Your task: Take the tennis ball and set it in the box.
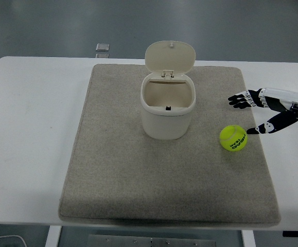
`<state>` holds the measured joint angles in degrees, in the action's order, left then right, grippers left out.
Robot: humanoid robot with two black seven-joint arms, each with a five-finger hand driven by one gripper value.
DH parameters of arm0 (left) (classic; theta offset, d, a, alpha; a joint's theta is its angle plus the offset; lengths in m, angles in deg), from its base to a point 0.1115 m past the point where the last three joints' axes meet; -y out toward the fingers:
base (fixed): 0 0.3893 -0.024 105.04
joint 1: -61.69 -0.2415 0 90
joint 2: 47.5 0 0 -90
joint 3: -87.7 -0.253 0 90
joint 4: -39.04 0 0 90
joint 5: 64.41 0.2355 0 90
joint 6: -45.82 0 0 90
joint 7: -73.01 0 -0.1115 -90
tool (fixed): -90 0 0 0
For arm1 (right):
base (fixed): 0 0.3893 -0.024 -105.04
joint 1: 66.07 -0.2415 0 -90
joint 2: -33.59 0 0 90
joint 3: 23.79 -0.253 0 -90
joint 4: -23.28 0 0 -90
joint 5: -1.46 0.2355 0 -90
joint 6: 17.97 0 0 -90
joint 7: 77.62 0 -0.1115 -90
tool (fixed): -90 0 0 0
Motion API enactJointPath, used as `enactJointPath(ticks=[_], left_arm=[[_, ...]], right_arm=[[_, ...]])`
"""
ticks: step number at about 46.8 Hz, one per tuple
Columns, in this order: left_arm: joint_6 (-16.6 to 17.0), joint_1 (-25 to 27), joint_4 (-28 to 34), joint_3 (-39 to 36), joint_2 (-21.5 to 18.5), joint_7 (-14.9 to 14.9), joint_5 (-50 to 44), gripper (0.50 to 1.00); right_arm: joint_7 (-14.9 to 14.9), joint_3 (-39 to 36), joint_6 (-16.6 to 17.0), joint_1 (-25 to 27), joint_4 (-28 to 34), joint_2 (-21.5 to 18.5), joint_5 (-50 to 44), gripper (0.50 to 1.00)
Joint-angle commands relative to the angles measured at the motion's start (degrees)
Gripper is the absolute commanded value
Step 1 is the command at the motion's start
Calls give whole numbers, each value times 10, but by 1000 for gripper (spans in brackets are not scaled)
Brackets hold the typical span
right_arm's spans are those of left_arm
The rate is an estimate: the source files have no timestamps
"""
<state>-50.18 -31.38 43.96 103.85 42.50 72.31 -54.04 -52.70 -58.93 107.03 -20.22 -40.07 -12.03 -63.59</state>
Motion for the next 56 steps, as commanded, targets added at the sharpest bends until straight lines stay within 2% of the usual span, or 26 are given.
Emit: enactJointPath(ticks=[1,8,20,25,33,44,56], left_arm=[[0,0,0,0,0,0,0,992],[0,0,0,0,0,0,0,992],[0,0,0,0,0,1,0,992],[0,0,0,0,0,0,0,992],[0,0,0,0,0,0,0,992],[0,0,0,-1,0,0,0,992],[0,0,0,0,0,0,0,992]], right_arm=[[6,2,0,4,-1,-2,-14,901],[35,12,-10,6,-15,-3,-61,901],[64,47,-102,21,-20,-7,-92,901],[72,58,-126,22,-20,-7,-105,901],[76,61,-138,25,-20,-8,-124,901],[76,72,-176,32,-20,-9,-141,901],[77,72,-180,32,-19,-9,-141,899]])
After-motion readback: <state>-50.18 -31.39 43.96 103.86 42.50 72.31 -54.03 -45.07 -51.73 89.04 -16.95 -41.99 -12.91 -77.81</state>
